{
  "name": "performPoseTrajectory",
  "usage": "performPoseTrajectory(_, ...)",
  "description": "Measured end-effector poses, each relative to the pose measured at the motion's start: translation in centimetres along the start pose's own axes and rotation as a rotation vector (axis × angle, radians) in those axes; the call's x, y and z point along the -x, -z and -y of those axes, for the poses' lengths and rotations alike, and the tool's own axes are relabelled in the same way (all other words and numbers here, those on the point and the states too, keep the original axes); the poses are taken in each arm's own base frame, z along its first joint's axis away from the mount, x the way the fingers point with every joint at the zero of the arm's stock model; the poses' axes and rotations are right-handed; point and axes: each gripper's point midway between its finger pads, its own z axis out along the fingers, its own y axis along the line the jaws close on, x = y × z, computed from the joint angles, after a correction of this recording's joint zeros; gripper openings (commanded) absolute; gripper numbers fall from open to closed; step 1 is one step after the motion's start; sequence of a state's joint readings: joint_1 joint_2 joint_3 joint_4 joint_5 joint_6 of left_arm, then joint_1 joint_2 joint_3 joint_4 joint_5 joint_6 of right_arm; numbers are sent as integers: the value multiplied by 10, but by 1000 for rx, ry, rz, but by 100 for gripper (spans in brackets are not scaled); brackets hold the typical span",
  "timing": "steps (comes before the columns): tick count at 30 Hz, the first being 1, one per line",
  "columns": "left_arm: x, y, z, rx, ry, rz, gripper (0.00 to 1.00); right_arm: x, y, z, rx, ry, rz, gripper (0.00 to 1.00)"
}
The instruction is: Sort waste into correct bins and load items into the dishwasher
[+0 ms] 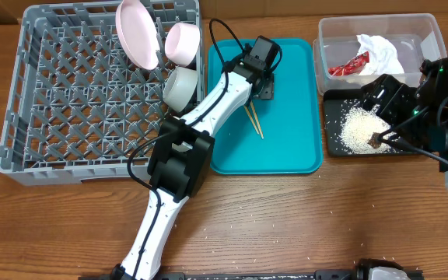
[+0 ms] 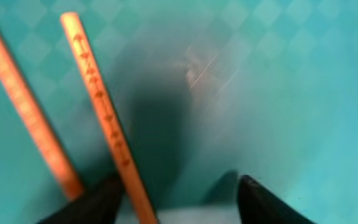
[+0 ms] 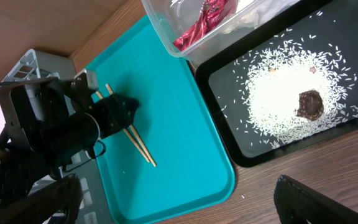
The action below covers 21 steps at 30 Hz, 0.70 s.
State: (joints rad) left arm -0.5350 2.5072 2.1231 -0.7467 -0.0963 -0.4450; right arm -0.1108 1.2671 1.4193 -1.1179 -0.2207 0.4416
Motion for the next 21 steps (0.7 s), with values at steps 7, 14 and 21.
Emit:
performPoseTrajectory(7, -23, 9, -11, 44, -25, -106, 61, 0, 0, 0, 0, 1, 0, 100)
performPoseTrajectory(14, -51, 21, -23, 89, -39, -230, 37, 0, 0, 0, 1, 0, 0, 100)
performPoseTrajectory(21, -58, 23, -23, 80, -44, -261, 4, 0, 0, 0, 0, 0, 0, 100)
